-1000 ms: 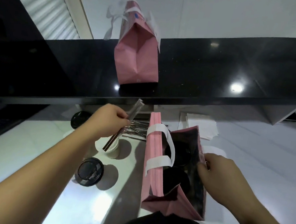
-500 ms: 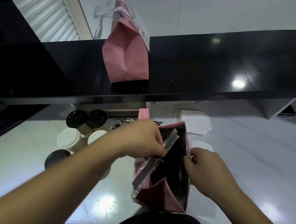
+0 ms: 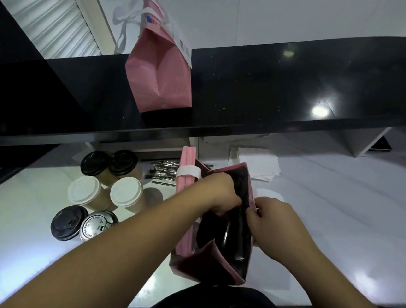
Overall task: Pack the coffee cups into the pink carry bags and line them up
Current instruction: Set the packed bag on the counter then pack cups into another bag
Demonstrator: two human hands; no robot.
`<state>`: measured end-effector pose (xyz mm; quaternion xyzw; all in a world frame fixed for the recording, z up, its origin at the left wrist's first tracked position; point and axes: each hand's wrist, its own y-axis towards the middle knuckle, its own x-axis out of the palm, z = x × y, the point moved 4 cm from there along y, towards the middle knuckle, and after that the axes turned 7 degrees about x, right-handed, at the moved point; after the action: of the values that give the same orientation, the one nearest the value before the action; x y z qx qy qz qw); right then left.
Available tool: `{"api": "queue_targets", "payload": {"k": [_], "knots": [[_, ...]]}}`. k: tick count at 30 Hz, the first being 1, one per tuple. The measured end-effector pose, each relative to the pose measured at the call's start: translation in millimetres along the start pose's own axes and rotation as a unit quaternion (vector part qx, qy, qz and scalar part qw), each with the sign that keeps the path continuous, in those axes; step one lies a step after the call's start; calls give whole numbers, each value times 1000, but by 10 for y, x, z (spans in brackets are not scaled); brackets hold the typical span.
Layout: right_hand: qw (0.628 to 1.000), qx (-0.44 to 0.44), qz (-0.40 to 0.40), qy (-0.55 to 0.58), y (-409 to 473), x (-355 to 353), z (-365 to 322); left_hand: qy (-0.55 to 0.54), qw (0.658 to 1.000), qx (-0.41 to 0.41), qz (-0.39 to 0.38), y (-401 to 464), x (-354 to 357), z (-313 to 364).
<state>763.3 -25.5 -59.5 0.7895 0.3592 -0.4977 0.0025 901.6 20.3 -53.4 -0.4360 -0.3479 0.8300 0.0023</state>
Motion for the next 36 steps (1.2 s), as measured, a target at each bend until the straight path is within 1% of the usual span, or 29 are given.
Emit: {"api": "queue_targets", "payload": {"k": [3, 5, 7, 9, 12, 14, 16, 19, 22, 25, 27, 30, 33, 36], "knots": [[1000, 4, 2, -9, 2, 1, 33, 7, 1000, 9, -3, -40, -12, -43], [1000, 2, 5, -10, 0, -3, 38, 4, 999, 27, 29, -106, -88, -88], [1000, -2, 8, -7, -1, -6, 28, -40, 994, 41, 88, -217, -185, -165], [1000, -9, 7, -6, -8, -4, 20, -49, 981, 66, 174, -378, -297, -254], [999, -26, 18, -19, -21, 2, 3, -92, 944, 106, 299, -707, -408, -468], [998, -41, 33, -20, -33, -10, -32, -116, 922, 105, 354, -939, -430, -660], [996, -62, 51, -26, -42, -40, -92, -135, 920, 74, 359, -1129, -357, -855], [989, -106, 93, -41, -37, -111, -246, -176, 933, 19, 314, -1309, -55, -1036], [979, -160, 123, -39, 47, -187, -440, -202, 939, -38, 275, -1394, 340, -1040], [968, -198, 134, -82, 220, -223, -601, -207, 935, -59, 281, -1392, 566, -1014], [965, -204, 116, -114, 357, -222, -678, -206, 931, -53, 297, -1375, 609, -1010], [969, -188, 63, -147, 576, -181, -712, -203, 928, -40, 311, -1378, 620, -1029], [975, -177, 28, -135, 703, -124, -680, -179, 928, -42, 323, -1420, 616, -1064], [979, -164, 15, -122, 727, -57, -631, -158, 931, -41, 327, -1416, 589, -1046]]}}
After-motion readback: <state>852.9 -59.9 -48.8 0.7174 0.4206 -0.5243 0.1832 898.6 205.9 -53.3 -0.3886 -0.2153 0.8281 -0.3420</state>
